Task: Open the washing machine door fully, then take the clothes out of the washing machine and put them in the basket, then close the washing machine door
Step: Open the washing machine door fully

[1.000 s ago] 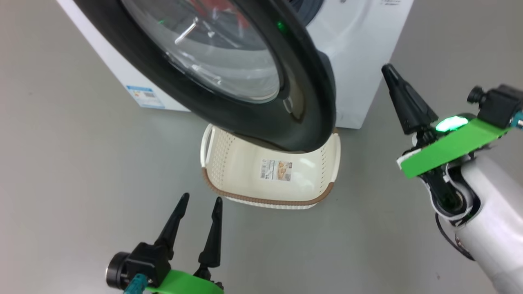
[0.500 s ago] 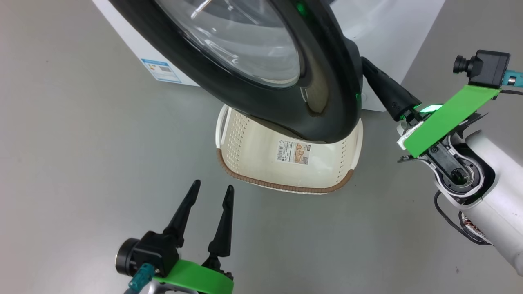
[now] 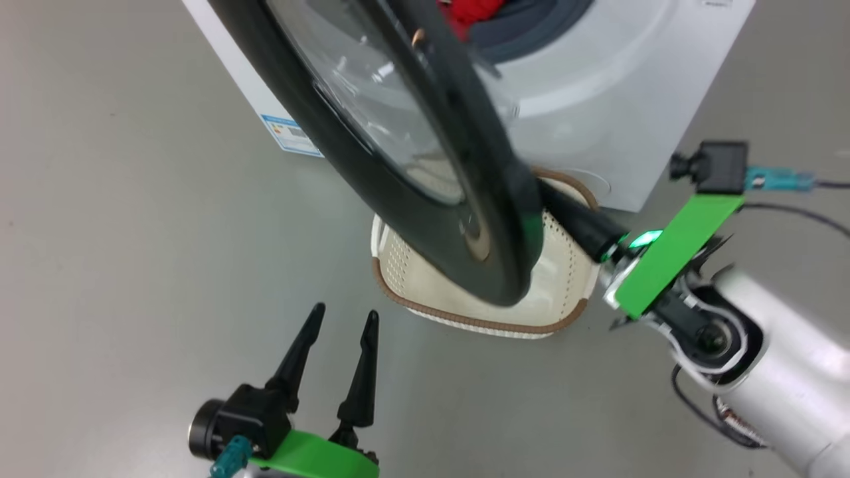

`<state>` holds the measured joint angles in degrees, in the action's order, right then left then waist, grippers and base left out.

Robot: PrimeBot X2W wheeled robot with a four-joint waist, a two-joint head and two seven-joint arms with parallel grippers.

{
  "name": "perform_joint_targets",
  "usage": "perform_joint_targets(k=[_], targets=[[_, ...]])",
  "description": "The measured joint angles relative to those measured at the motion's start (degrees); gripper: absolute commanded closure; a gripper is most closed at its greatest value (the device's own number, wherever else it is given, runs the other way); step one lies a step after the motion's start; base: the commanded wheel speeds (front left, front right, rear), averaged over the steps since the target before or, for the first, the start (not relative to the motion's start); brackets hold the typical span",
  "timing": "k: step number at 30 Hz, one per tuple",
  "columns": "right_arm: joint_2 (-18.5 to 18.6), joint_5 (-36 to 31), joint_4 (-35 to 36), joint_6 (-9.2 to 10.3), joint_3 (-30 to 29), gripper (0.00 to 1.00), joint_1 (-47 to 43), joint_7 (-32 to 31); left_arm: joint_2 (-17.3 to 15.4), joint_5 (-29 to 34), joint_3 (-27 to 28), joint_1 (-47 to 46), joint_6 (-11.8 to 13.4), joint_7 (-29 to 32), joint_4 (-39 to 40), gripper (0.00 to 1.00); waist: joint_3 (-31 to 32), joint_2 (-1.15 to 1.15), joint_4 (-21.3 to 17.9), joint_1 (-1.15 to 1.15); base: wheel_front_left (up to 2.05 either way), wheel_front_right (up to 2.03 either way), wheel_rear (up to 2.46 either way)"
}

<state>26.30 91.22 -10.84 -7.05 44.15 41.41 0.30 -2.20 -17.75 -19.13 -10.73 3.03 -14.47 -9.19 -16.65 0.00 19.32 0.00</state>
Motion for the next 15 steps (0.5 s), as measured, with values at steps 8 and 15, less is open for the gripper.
perform_joint_targets(k=[8, 15], targets=[[-1.8, 0.0, 0.7, 0.00, 1.5, 1.00, -3.2, -1.4, 0.0, 0.0, 0.9, 2.0, 0.0, 0.0, -0.2, 0.00, 2.6, 0.00, 2.5, 0.00, 0.00, 0.00, 0.00], [-3.7, -0.1, 1.0, 0.01, 3.2, 1.00, -5.0, -2.4, 0.0, 0.0, 1.6, 3.8, 0.2, 0.0, -0.2, 0.00, 4.5, 0.00, 5.4, 0.00, 0.00, 0.00, 0.00]])
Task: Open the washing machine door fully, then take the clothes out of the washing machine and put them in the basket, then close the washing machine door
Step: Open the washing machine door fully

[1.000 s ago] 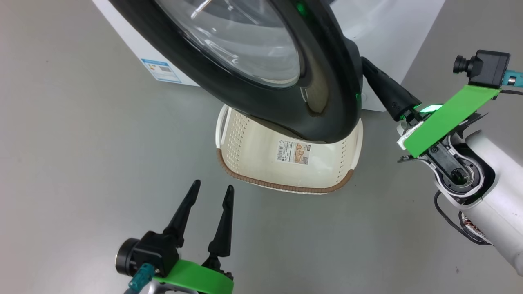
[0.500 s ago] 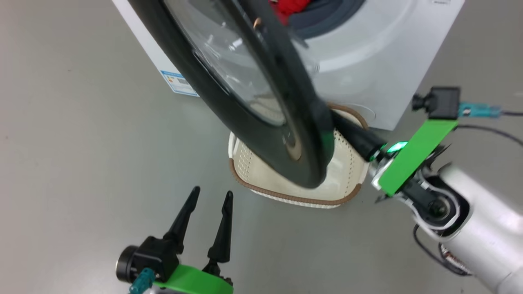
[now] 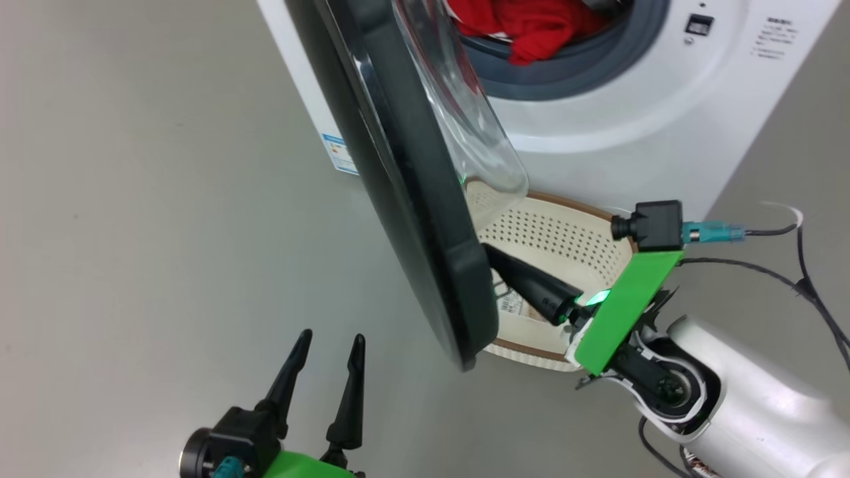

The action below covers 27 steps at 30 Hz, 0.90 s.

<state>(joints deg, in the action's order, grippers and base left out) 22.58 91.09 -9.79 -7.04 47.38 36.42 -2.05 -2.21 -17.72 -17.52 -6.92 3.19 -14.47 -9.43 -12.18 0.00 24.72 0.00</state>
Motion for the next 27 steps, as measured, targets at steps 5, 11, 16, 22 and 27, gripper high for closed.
perform_joint_targets(k=[5, 11, 16, 22, 27], targets=[[-1.1, -0.3, 0.1, 0.00, 0.7, 1.00, -0.6, 0.0, 0.0, 0.0, 0.6, 1.1, 0.4, 0.0, 0.0, 0.00, 1.3, 0.00, 2.2, 0.00, 0.00, 0.00, 0.00], [-2.2, -0.7, 0.0, 0.00, 1.7, 1.00, -1.2, -0.3, 0.0, 0.0, 1.3, 2.0, 0.4, 0.0, -0.1, 0.00, 2.8, 0.00, 4.7, 0.00, 0.00, 0.00, 0.00], [-3.3, -0.9, -0.1, 0.00, 2.5, 1.00, -1.2, -0.3, 0.0, 0.0, 1.8, 2.6, 0.5, 0.0, 0.0, 0.00, 3.9, 0.00, 5.9, 0.00, 0.00, 0.00, 0.00], [-4.0, -0.9, -0.4, 0.00, 3.1, 1.00, -1.2, -0.4, 0.0, 0.0, 2.3, 2.6, 0.9, 0.0, 0.3, 0.00, 4.4, 0.00, 6.0, 0.00, 0.00, 0.00, 0.00], [-3.9, -1.5, -0.9, -0.01, 3.1, 1.00, -1.4, 0.6, 0.0, 0.0, 2.5, 2.6, 0.9, 0.0, 0.3, 0.00, 4.7, 0.00, 5.7, 0.00, 0.00, 0.00, 0.00]])
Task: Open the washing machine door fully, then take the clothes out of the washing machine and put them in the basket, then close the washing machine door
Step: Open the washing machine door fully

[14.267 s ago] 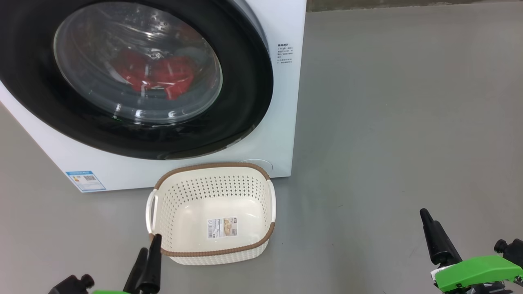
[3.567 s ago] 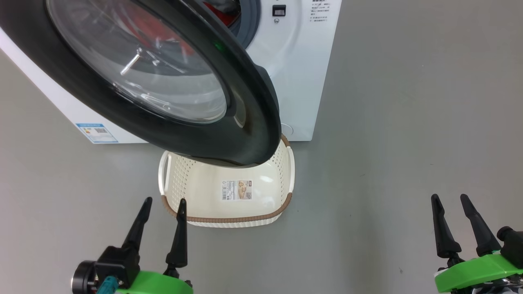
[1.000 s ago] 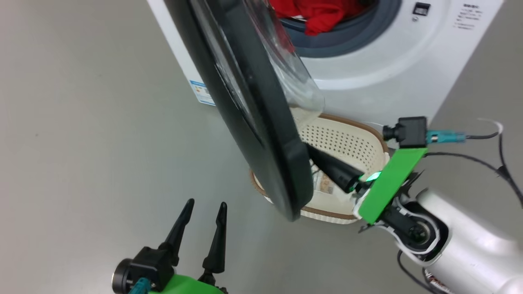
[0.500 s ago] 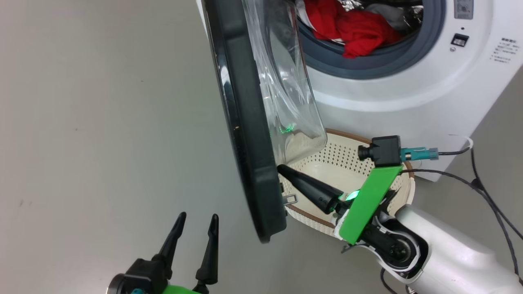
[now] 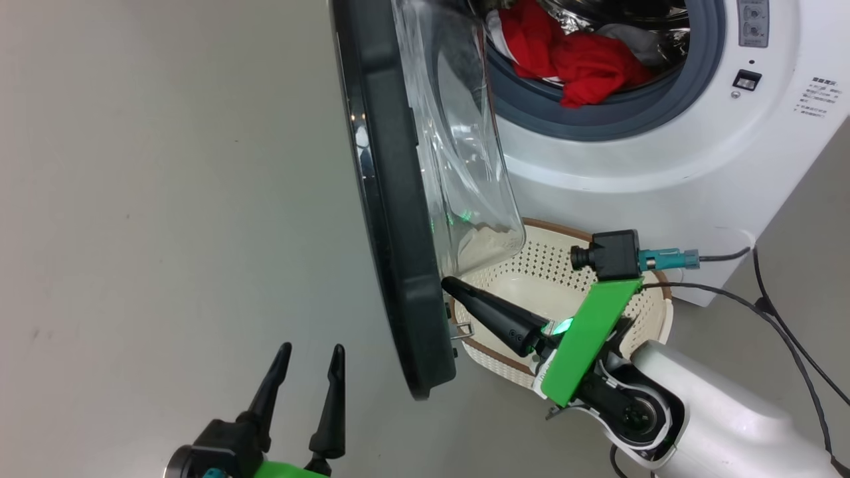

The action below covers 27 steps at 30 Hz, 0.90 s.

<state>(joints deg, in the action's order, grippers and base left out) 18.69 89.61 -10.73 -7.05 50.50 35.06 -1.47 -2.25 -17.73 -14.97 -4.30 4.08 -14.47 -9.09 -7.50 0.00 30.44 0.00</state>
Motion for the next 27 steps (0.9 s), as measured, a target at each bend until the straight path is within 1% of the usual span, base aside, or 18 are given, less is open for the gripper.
perform_joint_targets(k=[1, 2, 3, 4, 10, 18, 25, 27], targets=[[0.2, 0.0, -0.5, 0.00, 0.0, 0.72, -0.4, 0.7, 0.0, 0.0, 0.2, 0.0, 0.0, 0.0, 0.0, 0.00, 0.1, 0.00, -0.3, 0.00, 0.00, 0.00, 0.00], [0.2, -0.1, -0.7, 0.00, 0.0, 0.59, -0.9, 1.2, 0.0, 0.0, 0.3, 0.0, 0.0, 0.0, 0.0, 0.00, 0.1, 0.00, -0.5, 0.00, 0.00, 0.00, 0.00], [0.3, -0.3, -1.2, 0.00, 0.0, 0.37, -1.3, 1.8, 0.0, 0.0, 0.4, 0.0, 0.0, 0.0, 0.0, 0.00, 0.1, 0.00, -0.7, 0.00, 0.00, 0.00, 0.00], [0.5, -0.4, -1.5, 0.00, 0.1, 0.00, -1.7, 2.2, 0.0, 0.0, 0.5, 0.0, 0.0, 0.0, 0.0, 0.00, 0.2, 0.00, -0.8, 0.00, 0.00, 0.00, 0.00], [1.6, -0.4, -3.9, 0.00, -0.1, 0.00, -4.6, 5.5, 0.0, 0.1, 1.3, 0.8, -0.1, 0.0, 0.0, 0.00, 0.5, 0.00, -2.4, 0.00, 0.00, 0.00, 0.00], [4.0, -0.4, -7.8, 0.00, -0.5, 0.00, -9.9, 10.7, 0.0, 0.5, 2.3, 0.8, -0.6, 0.0, -0.3, 0.00, 0.6, 0.00, -4.4, 0.00, 0.00, 0.00, 0.00], [4.9, -0.5, -10.8, 0.00, -2.1, 0.00, -13.9, 14.2, 0.0, 0.6, 3.3, 1.0, -0.6, 0.0, -0.5, 0.00, 1.1, 0.00, -5.8, 0.00, 0.00, 0.00, 0.00], [5.1, -1.8, -11.9, 0.00, -2.8, 0.00, -15.1, 15.1, 0.0, 0.8, 3.5, 1.2, -0.6, 0.0, -0.6, 0.00, 1.3, 0.00, -6.2, 0.00, 0.00, 0.00, 0.00]])
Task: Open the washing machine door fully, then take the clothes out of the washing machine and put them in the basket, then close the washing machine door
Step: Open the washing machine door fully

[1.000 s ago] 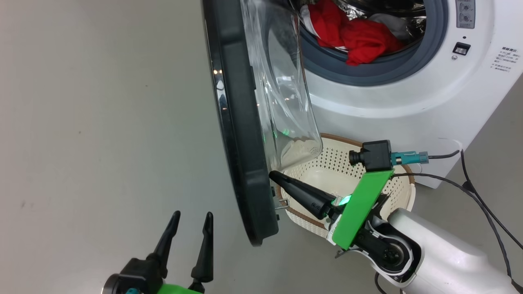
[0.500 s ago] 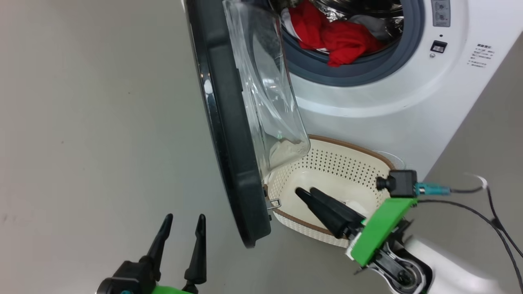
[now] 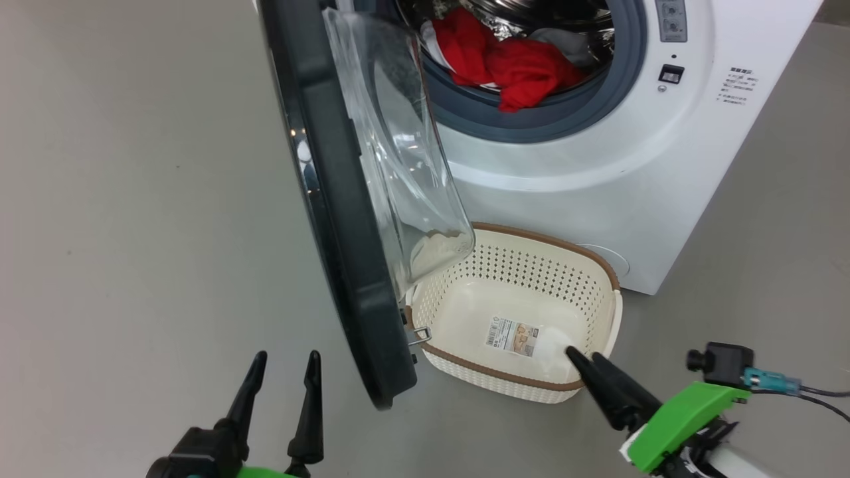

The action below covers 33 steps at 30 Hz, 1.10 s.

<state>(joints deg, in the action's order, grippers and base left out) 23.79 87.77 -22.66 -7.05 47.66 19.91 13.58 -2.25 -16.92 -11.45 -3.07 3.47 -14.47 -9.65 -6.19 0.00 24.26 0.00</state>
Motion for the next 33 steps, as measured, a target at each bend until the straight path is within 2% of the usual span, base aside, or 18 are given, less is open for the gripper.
perform_joint_targets(k=[4, 9, 14, 23, 27, 33], targets=[[0.0, -4.1, -2.7, 0.00, -5.0, 0.00, -2.0, 0.6, 0.0, 0.3, 0.4, 0.6, 0.0, 0.0, 0.0, 0.00, 0.2, 0.00, -0.7, 0.00, 0.00, 0.00, 0.00], [-1.1, -20.3, -3.4, 0.00, -15.3, 0.00, -3.6, 0.6, 0.0, 0.3, 0.8, 0.8, -0.1, 0.0, 0.0, 0.00, 0.1, 0.00, -1.4, 0.00, 0.00, 0.00, 0.00], [-4.4, -36.1, -2.5, -0.01, -22.6, 0.00, -7.9, 0.6, 0.0, 0.3, 0.8, 0.8, -0.5, 0.0, 0.0, 0.00, 0.2, 0.00, -1.6, 0.00, 0.00, 0.00, 0.00], [-9.8, -57.1, 4.0, -0.02, -36.0, 0.00, -12.5, 0.8, 0.0, 0.8, 0.9, 0.8, -0.5, 0.0, 0.1, 0.00, -0.1, 0.00, -1.4, 0.00, 0.00, 0.00, 0.00], [-12.0, -62.6, 6.1, -0.03, -40.6, 0.00, -15.0, 0.9, 0.0, 0.8, 0.9, 0.8, -0.5, 0.0, 0.3, 0.00, -0.1, 0.00, -1.3, 0.00, 0.00, 0.00, 0.00], [-14.1, -64.4, 5.9, -0.07, -43.4, 0.00, -17.8, 1.0, 0.0, 0.8, 1.1, 0.8, -0.5, 0.0, 0.4, 0.00, 0.0, 0.00, -1.3, 0.00, 0.00, 0.00, 0.00]])
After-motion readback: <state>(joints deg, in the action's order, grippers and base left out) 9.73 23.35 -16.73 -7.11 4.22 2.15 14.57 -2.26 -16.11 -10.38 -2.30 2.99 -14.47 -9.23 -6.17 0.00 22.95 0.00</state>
